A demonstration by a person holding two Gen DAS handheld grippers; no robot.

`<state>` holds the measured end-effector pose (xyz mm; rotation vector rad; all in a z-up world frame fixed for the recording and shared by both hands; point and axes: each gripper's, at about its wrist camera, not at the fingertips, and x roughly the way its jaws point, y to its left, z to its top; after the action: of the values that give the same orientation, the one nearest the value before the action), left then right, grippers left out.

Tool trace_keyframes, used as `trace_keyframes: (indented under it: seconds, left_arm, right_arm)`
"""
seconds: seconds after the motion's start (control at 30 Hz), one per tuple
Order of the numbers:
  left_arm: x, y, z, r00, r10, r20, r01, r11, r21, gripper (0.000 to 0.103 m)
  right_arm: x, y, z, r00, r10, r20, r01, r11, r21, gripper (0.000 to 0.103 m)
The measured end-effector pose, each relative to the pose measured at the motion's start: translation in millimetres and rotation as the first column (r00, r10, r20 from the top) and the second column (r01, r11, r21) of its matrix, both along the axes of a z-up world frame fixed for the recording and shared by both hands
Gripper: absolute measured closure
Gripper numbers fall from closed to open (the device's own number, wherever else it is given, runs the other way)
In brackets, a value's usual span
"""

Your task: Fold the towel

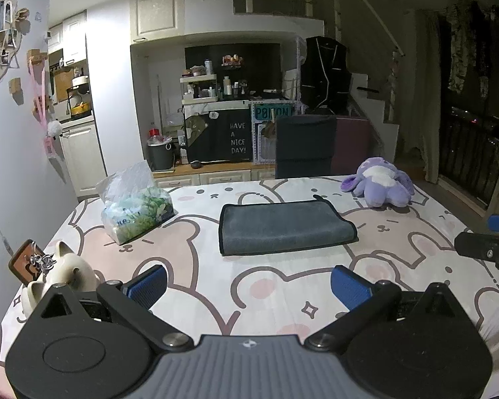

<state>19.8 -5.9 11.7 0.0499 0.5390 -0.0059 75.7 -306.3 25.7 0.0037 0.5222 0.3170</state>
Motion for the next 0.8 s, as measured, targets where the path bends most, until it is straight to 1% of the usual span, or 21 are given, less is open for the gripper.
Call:
trace_keyframes:
  seconds: [0.13, 0.3, 0.8]
  left_arm:
    - [-2.1, 0.4, -0.8, 1.000, 0.000, 0.001, 0.000, 1.000, 0.007, 0.000]
    - [-6.0, 0.0, -1.5, 1.000, -0.010, 0.003, 0.010, 1.000, 0.014, 0.000]
    - [-5.4, 2.7, -3.3, 1.000, -0.012, -0.001, 0.012, 1.000, -0.006, 0.000]
  right_arm:
    - [-4.3, 1.4, -1.4, 1.000, 0.001, 0.008, -0.001, 1.000, -0.021, 0.000]
    - [-5.9, -2.5, -4.1, 1.000, -0.004, 0.001, 0.004, 1.000, -0.011, 0.000]
    - [-5.8, -2.9, -7.0, 1.000, -0.007, -0.003, 0.007, 0.999, -0.032, 0.000]
